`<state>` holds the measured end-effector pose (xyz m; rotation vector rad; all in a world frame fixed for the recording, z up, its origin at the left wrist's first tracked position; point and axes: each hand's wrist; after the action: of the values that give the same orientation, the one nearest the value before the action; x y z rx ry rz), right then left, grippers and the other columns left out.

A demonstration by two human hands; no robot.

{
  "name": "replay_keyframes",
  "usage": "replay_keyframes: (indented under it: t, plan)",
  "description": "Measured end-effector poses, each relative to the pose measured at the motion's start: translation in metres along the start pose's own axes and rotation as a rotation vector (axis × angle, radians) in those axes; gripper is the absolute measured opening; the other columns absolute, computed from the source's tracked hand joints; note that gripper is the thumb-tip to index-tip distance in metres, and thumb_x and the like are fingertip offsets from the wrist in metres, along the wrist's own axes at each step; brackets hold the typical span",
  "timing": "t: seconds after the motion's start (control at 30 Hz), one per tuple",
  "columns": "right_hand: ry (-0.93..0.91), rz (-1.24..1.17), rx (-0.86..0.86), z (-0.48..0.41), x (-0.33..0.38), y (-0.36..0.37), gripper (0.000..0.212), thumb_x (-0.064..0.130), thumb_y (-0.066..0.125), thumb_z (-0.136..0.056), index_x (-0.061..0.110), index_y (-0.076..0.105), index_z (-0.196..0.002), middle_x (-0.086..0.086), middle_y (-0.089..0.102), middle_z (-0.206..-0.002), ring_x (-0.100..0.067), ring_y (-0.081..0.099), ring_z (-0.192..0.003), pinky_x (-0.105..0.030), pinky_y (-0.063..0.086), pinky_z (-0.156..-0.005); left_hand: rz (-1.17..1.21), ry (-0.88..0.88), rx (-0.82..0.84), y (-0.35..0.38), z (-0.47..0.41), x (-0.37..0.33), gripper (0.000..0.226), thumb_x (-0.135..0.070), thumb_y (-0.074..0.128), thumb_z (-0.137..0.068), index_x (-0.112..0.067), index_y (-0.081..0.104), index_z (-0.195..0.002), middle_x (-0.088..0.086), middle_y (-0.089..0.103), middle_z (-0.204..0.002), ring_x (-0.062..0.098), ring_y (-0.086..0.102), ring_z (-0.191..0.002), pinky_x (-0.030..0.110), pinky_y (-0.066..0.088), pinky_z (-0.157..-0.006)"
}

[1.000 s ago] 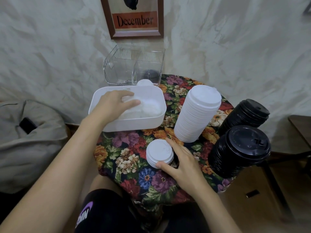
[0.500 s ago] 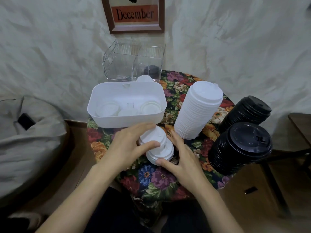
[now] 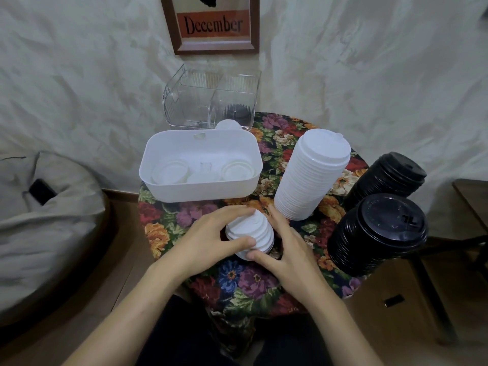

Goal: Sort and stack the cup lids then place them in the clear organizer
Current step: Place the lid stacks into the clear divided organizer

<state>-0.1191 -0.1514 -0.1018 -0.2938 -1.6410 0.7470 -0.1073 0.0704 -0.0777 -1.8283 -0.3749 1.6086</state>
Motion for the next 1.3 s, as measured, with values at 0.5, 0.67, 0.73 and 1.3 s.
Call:
replay_keyframes:
  t: [0.5, 0.67, 0.73, 1.3]
  plan:
    - [-0.004, -0.021, 0.037, 0.002, -0.001, -0.006, 0.073, 0.069, 0.062, -0.092, 0.055, 0.029, -0.155, 0.037, 0.040, -0.151, 0.013, 0.032, -0.142, -0.034, 0.036, -0.119, 0.091, 0.004, 0.127, 0.004, 0.001, 0.002, 0.056, -0.053, 0.060, -0.098, -0.045, 0.046, -0.151, -0.037, 0.032, -0.157, -0.017, 0.025, -0.144, 0.015, 0.022, -0.117]
    - [0.023, -0.069, -0.012, 0.001, -0.004, -0.002, 0.067, 0.076, 0.060, -0.088, 0.055, 0.040, -0.148, 0.033, 0.049, -0.146, 0.009, 0.043, -0.137, -0.041, 0.042, -0.115, 0.123, -0.006, 0.113, 0.004, 0.006, 0.007, 0.062, -0.047, 0.060, -0.101, -0.040, 0.036, -0.158, -0.030, 0.032, -0.161, -0.015, 0.026, -0.146, 0.016, 0.022, -0.121]
    - [0.029, -0.074, -0.018, 0.001, -0.004, -0.001, 0.064, 0.073, 0.062, -0.089, 0.055, 0.041, -0.147, 0.032, 0.051, -0.144, 0.009, 0.045, -0.135, -0.040, 0.044, -0.113, 0.121, -0.030, 0.098, 0.004, 0.007, 0.009, 0.069, -0.050, 0.064, -0.098, -0.038, 0.034, -0.160, -0.029, 0.033, -0.161, -0.015, 0.027, -0.146, 0.019, 0.023, -0.122]
    - [0.028, -0.047, 0.001, -0.001, -0.005, -0.001, 0.064, 0.072, 0.061, -0.088, 0.059, 0.039, -0.146, 0.029, 0.048, -0.147, 0.006, 0.042, -0.137, -0.039, 0.042, -0.115, 0.082, -0.059, 0.050, 0.001, 0.012, 0.014, 0.065, -0.054, 0.068, -0.095, -0.045, 0.043, -0.153, -0.031, 0.044, -0.154, -0.013, 0.039, -0.140, 0.030, 0.038, -0.118]
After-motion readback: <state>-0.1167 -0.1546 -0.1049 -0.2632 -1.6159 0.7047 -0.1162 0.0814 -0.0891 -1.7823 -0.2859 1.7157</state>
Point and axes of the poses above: each hand's wrist, its own z-axis away from the middle knuckle, its own y-axis out of the palm, x = y × z
